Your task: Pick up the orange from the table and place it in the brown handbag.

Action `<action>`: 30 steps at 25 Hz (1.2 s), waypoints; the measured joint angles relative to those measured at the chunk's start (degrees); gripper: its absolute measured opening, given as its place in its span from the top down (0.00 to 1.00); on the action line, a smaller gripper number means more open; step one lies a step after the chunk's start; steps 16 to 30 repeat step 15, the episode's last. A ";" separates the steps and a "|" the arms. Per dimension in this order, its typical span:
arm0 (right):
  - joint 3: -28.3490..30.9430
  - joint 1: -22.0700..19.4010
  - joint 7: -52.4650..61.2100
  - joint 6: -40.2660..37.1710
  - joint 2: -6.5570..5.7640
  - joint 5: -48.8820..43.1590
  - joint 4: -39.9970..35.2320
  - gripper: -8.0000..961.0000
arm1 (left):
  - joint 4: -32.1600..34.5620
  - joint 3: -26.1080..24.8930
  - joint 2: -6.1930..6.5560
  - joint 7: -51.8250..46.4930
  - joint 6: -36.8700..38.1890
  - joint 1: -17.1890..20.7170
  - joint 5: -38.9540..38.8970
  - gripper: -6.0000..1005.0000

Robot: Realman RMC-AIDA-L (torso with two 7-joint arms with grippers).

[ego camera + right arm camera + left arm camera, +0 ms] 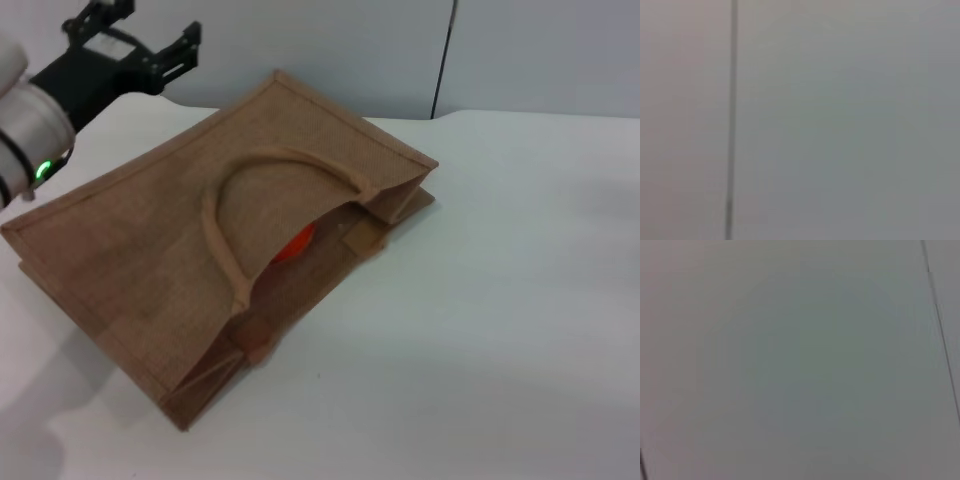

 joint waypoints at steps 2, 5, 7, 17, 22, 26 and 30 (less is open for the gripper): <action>1.72 0.02 -4.49 2.21 -0.01 2.42 -4.16 0.07 | -3.15 0.06 -0.01 4.12 -2.07 0.11 -5.62 0.13; 2.82 0.11 -8.67 3.87 0.02 5.70 -8.48 0.07 | -8.63 0.05 -0.03 10.45 -5.82 0.48 -13.62 0.13; 2.93 0.03 -9.39 4.85 0.03 8.14 -10.59 0.07 | -11.69 0.05 -0.03 14.09 -9.27 0.64 -17.55 0.13; 3.02 -0.78 -9.99 5.39 0.02 11.46 -13.57 0.07 | -19.88 0.28 -0.27 21.90 -18.67 1.18 -26.79 0.13; 3.02 -0.78 -9.99 5.39 0.02 11.46 -13.57 0.07 | -19.88 0.28 -0.27 21.90 -18.67 1.18 -26.79 0.13; 3.02 -0.78 -9.99 5.39 0.02 11.46 -13.57 0.07 | -19.88 0.28 -0.27 21.90 -18.67 1.18 -26.79 0.13; 3.02 -0.78 -9.99 5.39 0.02 11.46 -13.57 0.07 | -19.88 0.28 -0.27 21.90 -18.67 1.18 -26.79 0.13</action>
